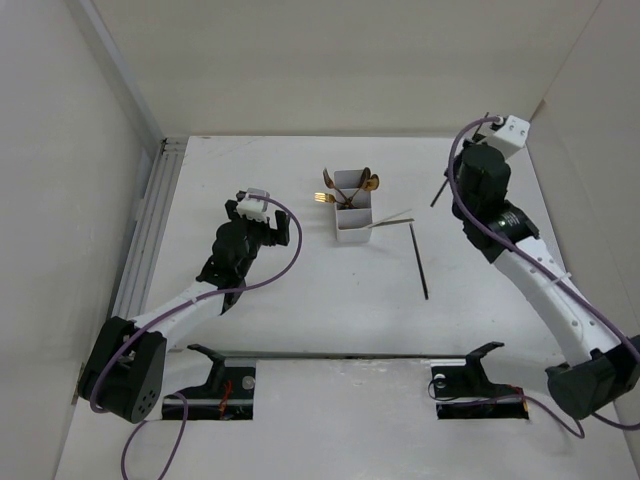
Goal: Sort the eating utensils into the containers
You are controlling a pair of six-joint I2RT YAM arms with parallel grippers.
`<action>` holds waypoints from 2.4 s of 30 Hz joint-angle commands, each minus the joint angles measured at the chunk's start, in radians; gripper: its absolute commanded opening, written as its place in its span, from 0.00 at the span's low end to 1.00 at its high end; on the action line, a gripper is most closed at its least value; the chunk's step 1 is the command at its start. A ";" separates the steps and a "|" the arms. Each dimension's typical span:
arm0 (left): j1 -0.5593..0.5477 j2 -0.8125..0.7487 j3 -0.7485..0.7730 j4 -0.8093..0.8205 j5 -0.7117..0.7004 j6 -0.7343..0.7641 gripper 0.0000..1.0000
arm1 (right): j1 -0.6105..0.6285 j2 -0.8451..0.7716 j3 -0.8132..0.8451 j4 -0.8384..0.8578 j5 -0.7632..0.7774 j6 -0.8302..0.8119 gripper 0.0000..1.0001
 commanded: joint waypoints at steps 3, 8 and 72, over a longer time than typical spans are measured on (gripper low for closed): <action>-0.004 -0.030 -0.009 0.033 0.003 -0.009 0.82 | 0.113 0.093 0.008 0.267 0.068 0.160 0.00; -0.004 -0.030 0.000 0.044 -0.019 -0.009 0.82 | 0.150 0.199 -0.083 0.425 0.011 0.269 0.00; -0.058 -0.108 -0.078 0.099 -0.142 0.011 0.88 | -0.316 0.151 0.098 -0.411 -0.857 -0.020 0.46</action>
